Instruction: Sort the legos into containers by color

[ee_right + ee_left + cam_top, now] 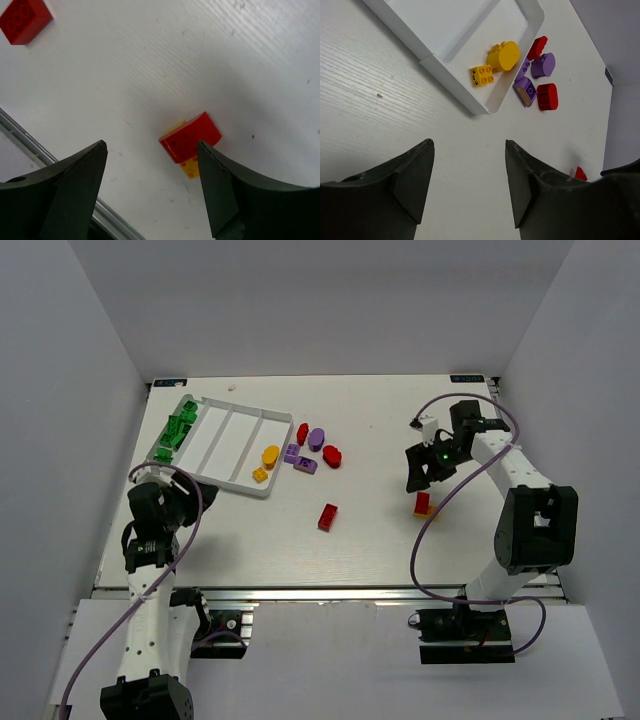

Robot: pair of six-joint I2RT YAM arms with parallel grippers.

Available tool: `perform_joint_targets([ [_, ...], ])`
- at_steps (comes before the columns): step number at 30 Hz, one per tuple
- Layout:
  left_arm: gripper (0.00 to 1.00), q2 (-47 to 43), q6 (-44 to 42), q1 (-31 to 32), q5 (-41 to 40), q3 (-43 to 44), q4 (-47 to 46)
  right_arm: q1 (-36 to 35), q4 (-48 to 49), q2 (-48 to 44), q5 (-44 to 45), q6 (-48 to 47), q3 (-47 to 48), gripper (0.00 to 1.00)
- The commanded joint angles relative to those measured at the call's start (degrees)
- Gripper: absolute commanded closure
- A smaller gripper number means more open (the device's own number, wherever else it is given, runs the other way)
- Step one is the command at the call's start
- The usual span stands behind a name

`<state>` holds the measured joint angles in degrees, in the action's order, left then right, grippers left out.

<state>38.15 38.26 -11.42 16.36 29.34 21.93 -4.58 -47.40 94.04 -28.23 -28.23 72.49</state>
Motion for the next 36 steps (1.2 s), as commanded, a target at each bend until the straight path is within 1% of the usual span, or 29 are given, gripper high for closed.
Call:
perform_joint_targets([
  [1, 0.32, -0.18, 0.06, 0.08, 1.83, -0.16, 1.27, -0.61, 0.81, -2.63, 5.8, 12.21, -1.64, 0.24],
  [2, 0.32, -0.1, -0.03, 0.08, 1.75, 0.1, 1.62, -0.61, 1.6, -2.72, 10.34, 14.76, -2.08, 0.25],
  [4, 0.32, -0.27, -0.29, 0.08, 1.92, 0.28, 1.88, -0.61, 1.08, -2.11, 12.31, 17.94, -2.35, 0.25],
  [5, 0.32, -0.36, -0.38, 0.08, 2.01, 0.28, 1.97, -0.61, 0.99, -1.93, 15.45, 19.51, -2.61, 0.26],
  [6, 0.32, -0.36, -0.38, 0.08, 2.1, 0.19, 1.89, -0.69, 0.56, -1.5, 16.44, 21.79, -2.7, 0.27],
  [11, 0.32, -0.62, -0.2, 0.08, 2.36, 0.19, 2.24, -0.87, 0.46, -0.96, 16.8, 25.59, -4.8, 0.3],
  [15, 0.32, -0.8, -0.2, 0.17, 2.36, 0.19, 2.41, -0.96, 1.6, 0.0, 17.42, 26.91, -6.83, 0.3],
  [23, 0.31, -1.06, 0.06, 0.17, 2.19, -0.16, 2.32, -1.57, 4.33, 2.99, 15.4, 30.33, -4.64, 0.31],
  [29, 0.31, -1.06, -0.03, 0.08, 2.01, 0.1, 2.68, -3.77, 5.56, 5.27, 18.56, 30.78, -3.85, 0.34],
  [33, 0.31, -1.59, 0.06, 0.08, 1.66, 0.19, 3.11, -4.12, 6.7, 5.01, 20.58, 31.21, -4.02, 0.42],
  [34, 0.31, -1.76, 0.06, 0.17, 1.66, 0.1, 3.03, -4.21, 6.88, 4.93, 21.63, 31.22, -4.2, 0.46],
  [36, 0.31, -1.94, 0.15, 0.17, 1.39, 0.01, 2.94, -4.3, 7.14, 4.75, 22.86, 31.22, -4.72, 0.5],
])
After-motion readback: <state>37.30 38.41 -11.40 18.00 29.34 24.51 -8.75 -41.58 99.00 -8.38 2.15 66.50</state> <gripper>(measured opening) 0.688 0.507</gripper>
